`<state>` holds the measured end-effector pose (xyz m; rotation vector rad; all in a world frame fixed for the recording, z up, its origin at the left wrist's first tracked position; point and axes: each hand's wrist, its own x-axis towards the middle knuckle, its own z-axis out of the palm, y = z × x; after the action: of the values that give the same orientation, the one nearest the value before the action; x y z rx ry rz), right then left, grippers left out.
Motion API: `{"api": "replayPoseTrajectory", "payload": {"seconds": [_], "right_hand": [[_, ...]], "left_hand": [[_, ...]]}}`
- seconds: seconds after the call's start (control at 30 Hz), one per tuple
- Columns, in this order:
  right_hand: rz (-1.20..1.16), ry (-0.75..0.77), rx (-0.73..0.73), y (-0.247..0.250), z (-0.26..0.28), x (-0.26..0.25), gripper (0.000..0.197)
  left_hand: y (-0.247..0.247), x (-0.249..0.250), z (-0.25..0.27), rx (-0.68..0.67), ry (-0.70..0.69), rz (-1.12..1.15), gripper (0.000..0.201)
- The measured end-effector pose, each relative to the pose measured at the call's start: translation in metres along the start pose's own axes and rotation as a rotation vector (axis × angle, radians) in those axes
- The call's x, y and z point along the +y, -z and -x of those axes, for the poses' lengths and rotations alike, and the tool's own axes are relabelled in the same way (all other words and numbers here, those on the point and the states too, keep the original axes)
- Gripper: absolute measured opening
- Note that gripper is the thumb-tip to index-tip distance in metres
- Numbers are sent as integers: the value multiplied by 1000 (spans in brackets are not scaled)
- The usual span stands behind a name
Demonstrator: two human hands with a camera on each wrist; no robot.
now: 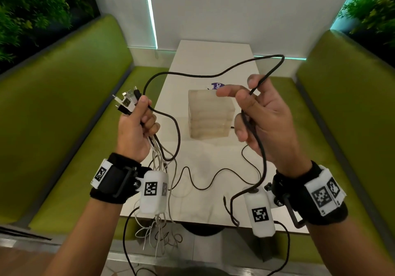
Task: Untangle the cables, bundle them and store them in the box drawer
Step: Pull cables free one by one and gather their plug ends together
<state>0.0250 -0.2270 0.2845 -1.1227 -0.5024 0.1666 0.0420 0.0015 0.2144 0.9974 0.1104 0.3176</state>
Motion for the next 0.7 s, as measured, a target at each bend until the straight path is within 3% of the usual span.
{"api": "replayPoseTrajectory", "payload": {"seconds": [0.17, 0.27, 0.43, 0.57, 0.7], "right_hand": [[20, -193, -104, 4, 9, 34, 16], [180, -350, -151, 11, 15, 58, 11], [517, -508, -269, 16, 20, 95, 11], [787, -499, -304, 19, 22, 110, 21], [818, -455, -254, 26, 20, 109, 15]], "left_hand": [[1, -4, 0, -15, 14, -17, 24], [3, -11, 3, -52, 34, -110, 23], [1, -36, 20, -229, 124, -369, 22], [-1, -49, 33, -428, 186, -684, 23], [2, -52, 36, -551, 272, -820, 28]]}}
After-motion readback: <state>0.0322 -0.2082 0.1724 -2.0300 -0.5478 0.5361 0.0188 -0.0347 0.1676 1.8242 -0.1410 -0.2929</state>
